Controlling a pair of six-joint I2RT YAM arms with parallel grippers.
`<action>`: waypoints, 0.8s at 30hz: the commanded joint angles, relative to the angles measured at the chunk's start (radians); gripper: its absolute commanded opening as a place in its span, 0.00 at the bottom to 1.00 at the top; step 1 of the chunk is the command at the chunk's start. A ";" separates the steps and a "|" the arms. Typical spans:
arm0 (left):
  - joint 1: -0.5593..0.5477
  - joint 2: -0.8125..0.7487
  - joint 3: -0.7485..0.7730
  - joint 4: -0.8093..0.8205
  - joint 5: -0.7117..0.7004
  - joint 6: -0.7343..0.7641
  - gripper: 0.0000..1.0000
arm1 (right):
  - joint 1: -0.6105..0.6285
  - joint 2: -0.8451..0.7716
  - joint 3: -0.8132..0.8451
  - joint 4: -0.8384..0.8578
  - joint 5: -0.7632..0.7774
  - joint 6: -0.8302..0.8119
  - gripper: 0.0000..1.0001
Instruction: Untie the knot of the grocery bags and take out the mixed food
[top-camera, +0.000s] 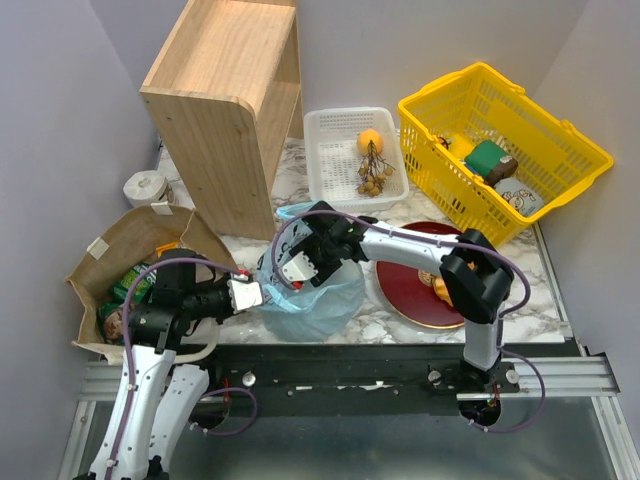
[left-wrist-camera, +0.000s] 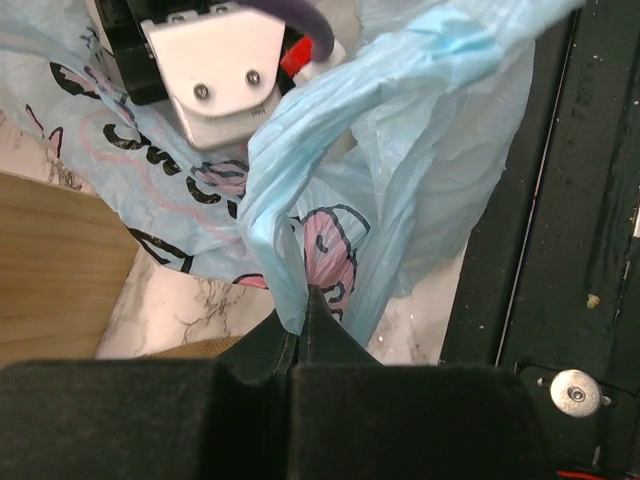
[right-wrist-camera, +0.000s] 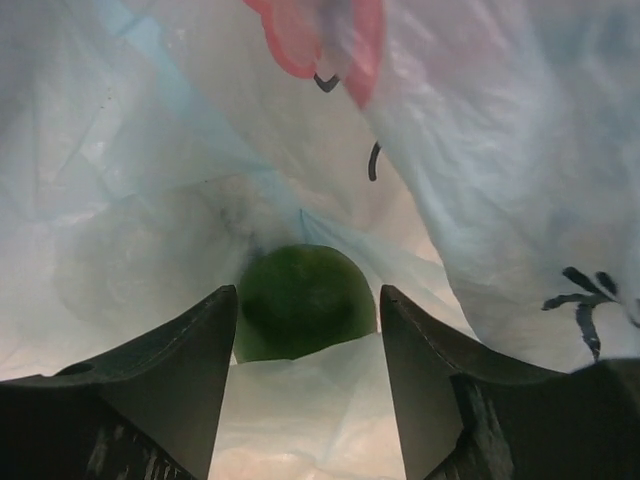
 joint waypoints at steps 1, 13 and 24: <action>-0.004 0.011 0.001 0.016 -0.017 -0.001 0.00 | -0.011 0.075 0.064 -0.060 0.104 -0.081 0.68; -0.004 0.004 -0.005 0.053 -0.031 -0.047 0.00 | -0.011 0.160 0.141 -0.186 0.320 -0.101 0.48; -0.004 -0.021 0.018 0.099 -0.014 -0.101 0.00 | -0.008 -0.030 0.301 -0.340 0.049 0.250 0.17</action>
